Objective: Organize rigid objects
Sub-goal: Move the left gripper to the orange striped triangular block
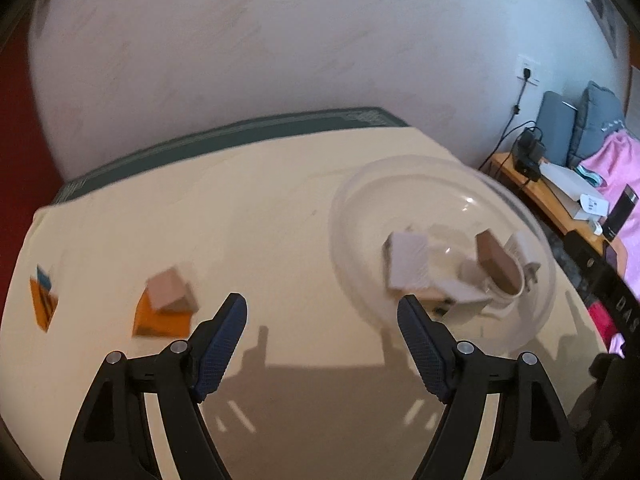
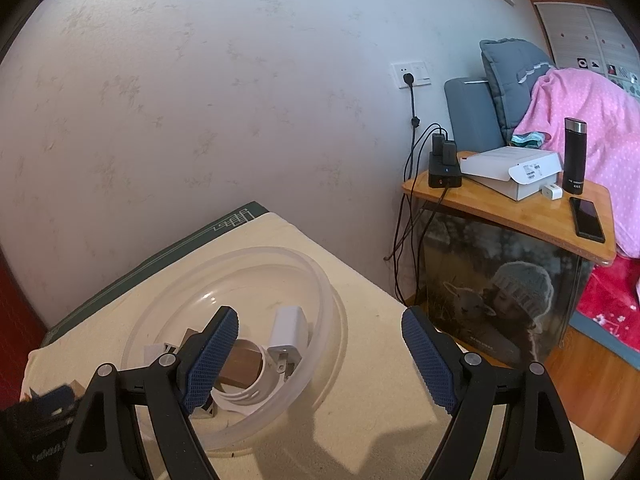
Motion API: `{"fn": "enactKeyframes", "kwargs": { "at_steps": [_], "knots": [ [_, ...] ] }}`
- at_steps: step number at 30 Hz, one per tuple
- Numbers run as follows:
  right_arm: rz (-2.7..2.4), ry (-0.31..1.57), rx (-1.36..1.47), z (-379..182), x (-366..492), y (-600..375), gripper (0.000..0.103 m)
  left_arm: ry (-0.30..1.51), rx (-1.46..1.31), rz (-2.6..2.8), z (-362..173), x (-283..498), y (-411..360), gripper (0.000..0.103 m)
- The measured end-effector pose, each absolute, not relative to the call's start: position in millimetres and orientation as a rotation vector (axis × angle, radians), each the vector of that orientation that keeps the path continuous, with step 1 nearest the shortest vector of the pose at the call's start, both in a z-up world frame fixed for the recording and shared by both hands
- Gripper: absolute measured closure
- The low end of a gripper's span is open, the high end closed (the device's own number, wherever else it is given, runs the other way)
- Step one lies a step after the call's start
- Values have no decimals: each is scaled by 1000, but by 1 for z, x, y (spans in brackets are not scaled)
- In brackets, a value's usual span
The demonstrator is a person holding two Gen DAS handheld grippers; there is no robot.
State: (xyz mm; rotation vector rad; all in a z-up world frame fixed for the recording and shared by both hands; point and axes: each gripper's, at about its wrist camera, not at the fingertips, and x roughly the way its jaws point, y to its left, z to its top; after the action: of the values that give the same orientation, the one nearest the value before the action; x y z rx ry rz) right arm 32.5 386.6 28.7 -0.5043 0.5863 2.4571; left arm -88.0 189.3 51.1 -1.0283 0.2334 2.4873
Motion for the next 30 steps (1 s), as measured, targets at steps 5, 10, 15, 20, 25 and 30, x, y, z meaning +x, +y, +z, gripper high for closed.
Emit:
{"fn": "enactKeyframes", "kwargs": {
  "at_steps": [5, 10, 15, 20, 25, 30],
  "knots": [
    [2458, 583, -504, 28, 33, 386, 16, 190, -1077, 2519, 45, -86, 167, 24],
    [2461, 575, -507, 28, 32, 386, 16, 169, -1092, 2562, 42, -82, 146, 24],
    [2462, 572, -506, 28, 32, 386, 16, 127, -1121, 2599, 40, -85, 126, 24],
    [2465, 564, -508, 28, 32, 385, 16, 82, -1153, 2636, 38, -87, 103, 24],
    [2464, 561, -507, 28, 32, 384, 16, 67, -1169, 2654, 36, -88, 92, 24],
    [2467, 536, -497, 31, 34, 381, 16, 56, -1168, 2674, 36, -91, 86, 24]
  ]
}}
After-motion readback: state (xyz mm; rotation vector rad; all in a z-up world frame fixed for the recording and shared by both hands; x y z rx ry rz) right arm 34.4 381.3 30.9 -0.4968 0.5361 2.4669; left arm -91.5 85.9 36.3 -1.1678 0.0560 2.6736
